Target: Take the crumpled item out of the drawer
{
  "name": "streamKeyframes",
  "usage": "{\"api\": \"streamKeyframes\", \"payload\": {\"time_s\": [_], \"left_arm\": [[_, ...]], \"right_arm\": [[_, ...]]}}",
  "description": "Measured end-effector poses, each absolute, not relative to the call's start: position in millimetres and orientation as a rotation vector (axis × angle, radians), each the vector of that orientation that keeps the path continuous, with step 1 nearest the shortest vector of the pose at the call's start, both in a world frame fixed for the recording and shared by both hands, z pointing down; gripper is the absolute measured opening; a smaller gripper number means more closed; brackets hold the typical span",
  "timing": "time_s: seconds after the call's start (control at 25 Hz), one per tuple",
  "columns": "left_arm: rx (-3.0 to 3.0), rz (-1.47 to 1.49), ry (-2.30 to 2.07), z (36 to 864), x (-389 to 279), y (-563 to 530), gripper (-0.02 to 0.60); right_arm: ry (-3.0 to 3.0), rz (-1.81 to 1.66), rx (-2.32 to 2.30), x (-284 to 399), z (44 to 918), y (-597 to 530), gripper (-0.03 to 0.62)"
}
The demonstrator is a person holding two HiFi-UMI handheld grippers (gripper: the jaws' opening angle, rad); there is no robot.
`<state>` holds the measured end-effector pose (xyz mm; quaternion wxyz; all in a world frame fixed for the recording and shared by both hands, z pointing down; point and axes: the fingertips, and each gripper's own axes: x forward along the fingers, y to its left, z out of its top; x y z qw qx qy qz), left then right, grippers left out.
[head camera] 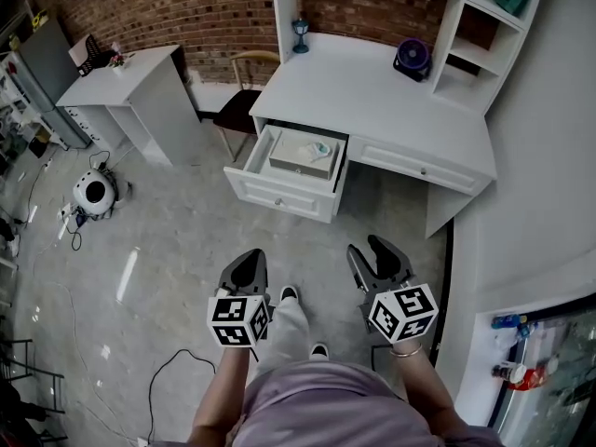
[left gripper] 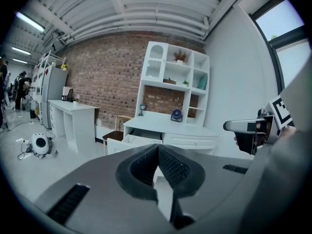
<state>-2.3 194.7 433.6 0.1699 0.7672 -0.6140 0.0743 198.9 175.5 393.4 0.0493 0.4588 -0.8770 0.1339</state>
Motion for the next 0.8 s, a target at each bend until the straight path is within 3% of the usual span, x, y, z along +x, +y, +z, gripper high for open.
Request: {"api": "streamKeyframes", "payload": {"time_s": [0.8], "left_arm": [[2.234,0.181,-1.640,440,-81,-11,0.000]], "right_arm": [[-2.591,0.375,1.530,123,387,-26,0.198]]}}
